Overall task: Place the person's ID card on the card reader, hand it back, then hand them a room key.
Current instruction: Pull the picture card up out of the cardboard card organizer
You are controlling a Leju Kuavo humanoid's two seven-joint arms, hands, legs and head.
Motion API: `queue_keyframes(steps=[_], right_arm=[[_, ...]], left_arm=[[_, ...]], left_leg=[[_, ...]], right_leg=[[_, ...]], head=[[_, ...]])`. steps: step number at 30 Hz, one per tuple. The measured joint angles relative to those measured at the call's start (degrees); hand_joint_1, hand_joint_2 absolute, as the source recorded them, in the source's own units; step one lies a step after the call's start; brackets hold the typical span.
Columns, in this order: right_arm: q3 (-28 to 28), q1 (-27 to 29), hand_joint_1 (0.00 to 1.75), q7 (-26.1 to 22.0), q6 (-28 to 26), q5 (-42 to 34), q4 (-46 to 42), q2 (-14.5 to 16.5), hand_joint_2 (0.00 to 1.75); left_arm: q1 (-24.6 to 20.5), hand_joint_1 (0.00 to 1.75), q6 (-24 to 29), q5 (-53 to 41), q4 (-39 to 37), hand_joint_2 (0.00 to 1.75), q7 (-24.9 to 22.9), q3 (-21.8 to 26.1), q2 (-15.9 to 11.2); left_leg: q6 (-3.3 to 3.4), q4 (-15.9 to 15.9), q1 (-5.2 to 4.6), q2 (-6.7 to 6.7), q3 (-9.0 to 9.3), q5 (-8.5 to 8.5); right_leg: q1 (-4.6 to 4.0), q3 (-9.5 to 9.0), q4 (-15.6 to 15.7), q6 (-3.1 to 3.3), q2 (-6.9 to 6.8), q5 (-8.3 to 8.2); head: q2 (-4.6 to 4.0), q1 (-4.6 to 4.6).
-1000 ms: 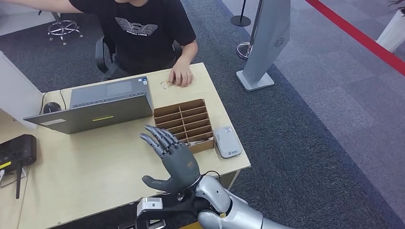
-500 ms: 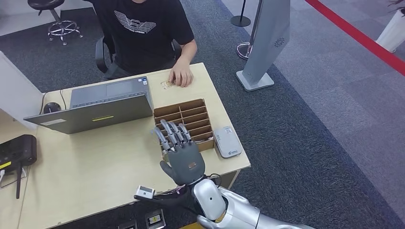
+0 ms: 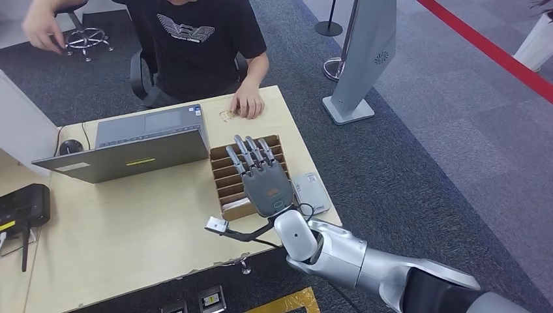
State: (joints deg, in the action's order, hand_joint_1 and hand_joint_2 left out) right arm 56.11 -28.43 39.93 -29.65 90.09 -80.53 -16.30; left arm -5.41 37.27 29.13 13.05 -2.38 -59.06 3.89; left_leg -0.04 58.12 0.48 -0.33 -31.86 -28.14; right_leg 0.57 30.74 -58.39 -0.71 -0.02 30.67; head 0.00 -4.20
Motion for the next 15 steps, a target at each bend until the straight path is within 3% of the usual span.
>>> queue_keyframes(steps=[8,15], right_arm=[[1.78,-3.38,0.0,0.06,5.36,0.0,-1.95,-4.86,1.75],[5.47,-3.76,0.0,0.07,9.45,0.04,-3.94,-6.39,1.75]], left_arm=[[0.0,0.0,0.06,0.83,0.0,0.0,0.29,-0.81,-0.06],[-0.02,0.0,0.02,2.42,0.0,0.0,0.62,-1.19,-0.08]], left_leg=[[0.0,0.01,-0.01,0.0,-0.01,0.0],[0.0,0.0,0.01,0.0,0.0,0.0]], right_leg=[[0.01,0.01,0.0,0.0,0.01,0.0],[-0.01,0.01,0.0,0.0,0.0,0.0]], head=[[0.0,0.01],[0.0,0.01]])
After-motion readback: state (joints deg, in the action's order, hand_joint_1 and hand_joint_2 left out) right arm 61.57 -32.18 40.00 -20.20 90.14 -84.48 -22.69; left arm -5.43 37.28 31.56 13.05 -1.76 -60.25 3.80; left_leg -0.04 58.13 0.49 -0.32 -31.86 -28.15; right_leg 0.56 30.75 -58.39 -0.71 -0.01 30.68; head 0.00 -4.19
